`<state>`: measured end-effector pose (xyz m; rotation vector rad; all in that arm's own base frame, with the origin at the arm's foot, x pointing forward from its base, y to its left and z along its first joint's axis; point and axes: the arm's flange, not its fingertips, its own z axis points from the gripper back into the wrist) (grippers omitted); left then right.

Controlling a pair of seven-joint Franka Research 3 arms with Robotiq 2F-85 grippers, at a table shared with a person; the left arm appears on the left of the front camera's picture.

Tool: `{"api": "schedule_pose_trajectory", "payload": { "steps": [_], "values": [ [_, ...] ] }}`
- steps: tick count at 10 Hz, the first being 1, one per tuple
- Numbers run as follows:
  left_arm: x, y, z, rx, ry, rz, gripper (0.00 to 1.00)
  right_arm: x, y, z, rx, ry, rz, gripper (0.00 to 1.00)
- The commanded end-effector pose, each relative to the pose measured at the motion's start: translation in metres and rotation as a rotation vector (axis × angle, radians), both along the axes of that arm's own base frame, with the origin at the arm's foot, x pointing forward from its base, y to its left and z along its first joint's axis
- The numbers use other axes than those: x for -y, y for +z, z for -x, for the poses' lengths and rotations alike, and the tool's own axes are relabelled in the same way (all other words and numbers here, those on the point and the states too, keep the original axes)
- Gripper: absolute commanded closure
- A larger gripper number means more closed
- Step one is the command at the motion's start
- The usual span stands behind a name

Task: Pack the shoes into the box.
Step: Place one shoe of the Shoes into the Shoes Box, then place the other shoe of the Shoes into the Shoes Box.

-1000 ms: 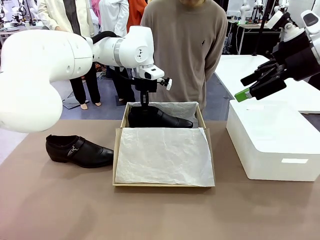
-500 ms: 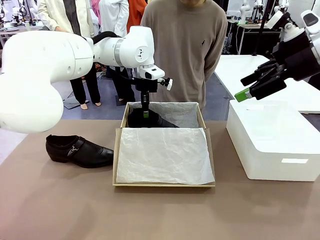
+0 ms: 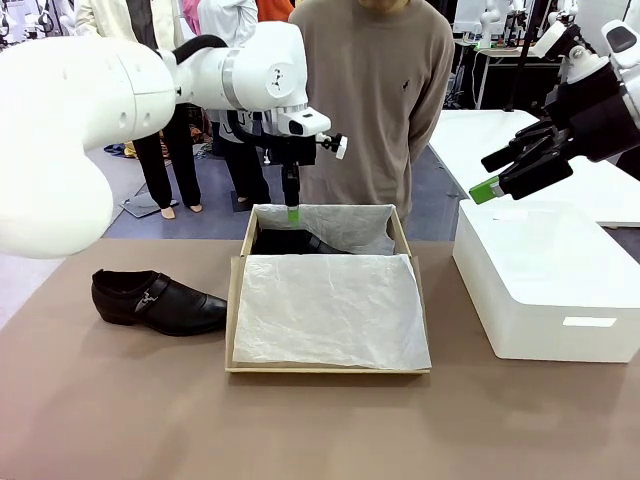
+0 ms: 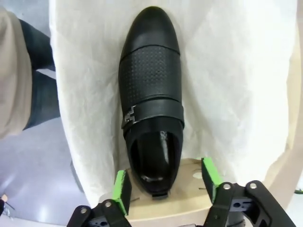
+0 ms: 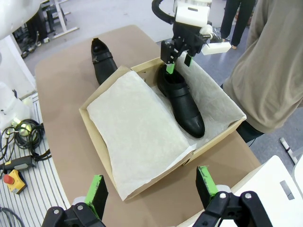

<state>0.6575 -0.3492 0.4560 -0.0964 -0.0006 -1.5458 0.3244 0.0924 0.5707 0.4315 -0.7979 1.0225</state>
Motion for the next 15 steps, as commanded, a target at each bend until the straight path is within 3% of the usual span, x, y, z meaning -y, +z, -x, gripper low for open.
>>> {"api": "schedule_pose_trajectory", "payload": {
  "steps": [1, 2, 3, 15],
  "values": [
    [-0.003, 0.011, 0.007, -0.026, 0.037, 0.015, 0.0, 0.0, 0.0, -0.002, 0.009, 0.016, -0.018, 0.0],
    [-0.014, 0.017, 0.01, -0.056, 0.045, 0.016, 0.0, 0.0, 0.0, -0.002, 0.009, 0.016, -0.018, 0.0],
    [-0.001, 0.008, 0.003, -0.003, 0.005, 0.003, 0.0, 0.0, 0.0, -0.002, 0.009, 0.016, -0.018, 0.0],
    [0.0, 0.005, 0.003, -0.014, 0.009, 0.008, 0.0, 0.0, 0.0, -0.002, 0.009, 0.016, -0.018, 0.0]
  ]
}}
